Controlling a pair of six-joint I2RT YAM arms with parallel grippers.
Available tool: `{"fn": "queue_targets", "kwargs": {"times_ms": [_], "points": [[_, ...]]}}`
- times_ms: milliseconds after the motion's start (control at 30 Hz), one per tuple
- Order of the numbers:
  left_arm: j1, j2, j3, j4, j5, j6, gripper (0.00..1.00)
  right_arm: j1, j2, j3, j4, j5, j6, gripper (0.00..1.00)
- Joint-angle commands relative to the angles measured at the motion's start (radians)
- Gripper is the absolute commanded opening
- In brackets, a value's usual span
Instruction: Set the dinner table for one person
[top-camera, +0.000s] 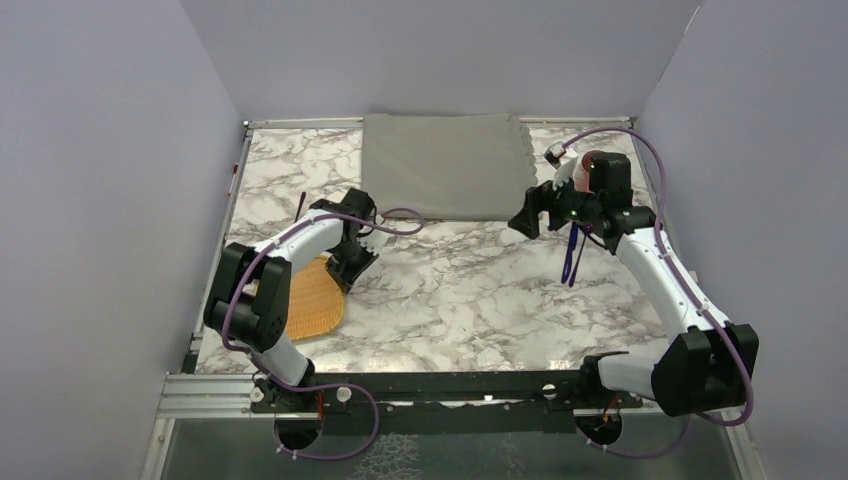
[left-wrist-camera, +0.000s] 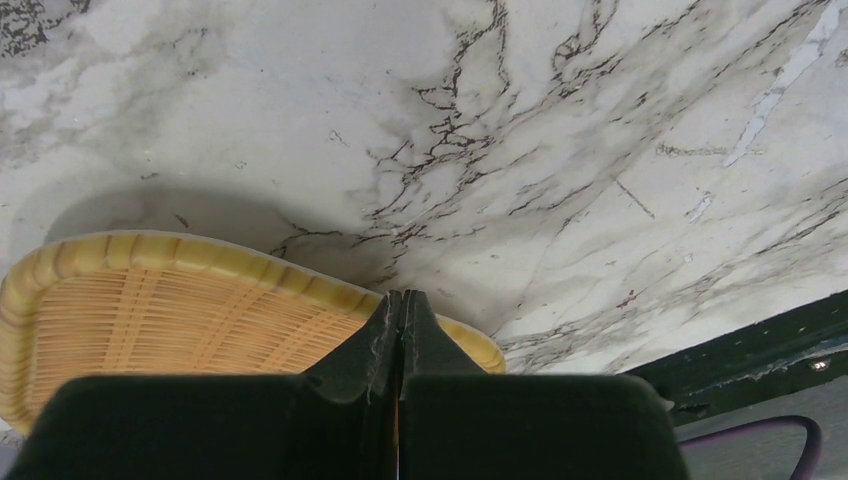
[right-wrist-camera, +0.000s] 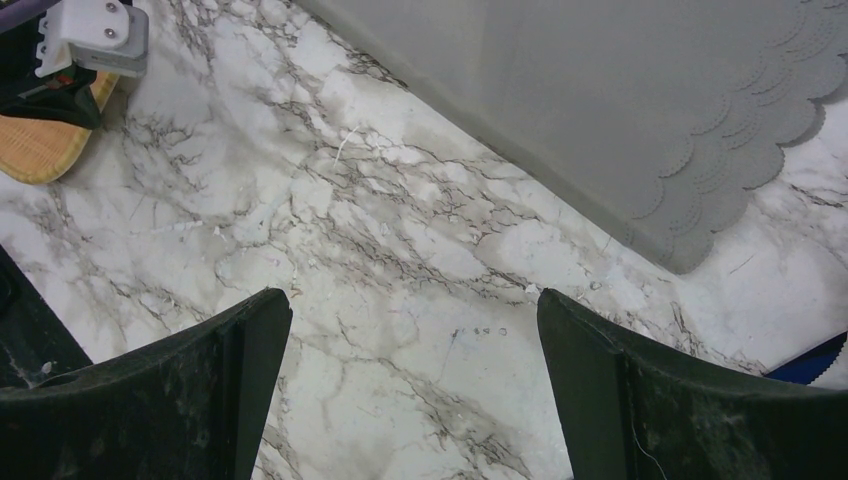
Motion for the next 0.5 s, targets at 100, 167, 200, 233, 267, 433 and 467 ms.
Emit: {"fn": "queue_targets", "kwargs": {"times_ms": [100, 167, 200, 233, 267, 433, 467], "points": [[-0.004, -0.019, -0.016, -0.066, -0.045, 0.024, 0.00, 0.000, -0.025, 0.006, 0.012, -0.003, -0.009, 0.98], [-0.004, -0.024, -0.019, -0.071, -0.046, 0.025, 0.00, 0.001, -0.025, 0.006, 0.012, -0.005, -0.009, 0.98], [-0.003, -0.023, -0.021, -0.072, -0.046, 0.025, 0.00, 0.001, -0.025, 0.005, 0.012, -0.003, -0.009, 0.98], [-0.004, -0.025, -0.025, -0.075, -0.048, 0.025, 0.00, 0.001, -0.023, 0.005, 0.012, -0.003, -0.009, 0.98], [-0.004, -0.025, -0.029, -0.076, -0.050, 0.027, 0.00, 0.001, -0.023, 0.006, 0.014, -0.003, -0.010, 0.98], [-0.004, -0.034, -0.047, -0.084, -0.063, 0.030, 0.00, 0.001, -0.023, 0.006, 0.014, -0.003, -0.011, 0.98], [-0.004, -0.039, -0.048, -0.083, -0.061, 0.030, 0.00, 0.000, -0.023, 0.006, 0.014, -0.004, -0.011, 0.98]]}}
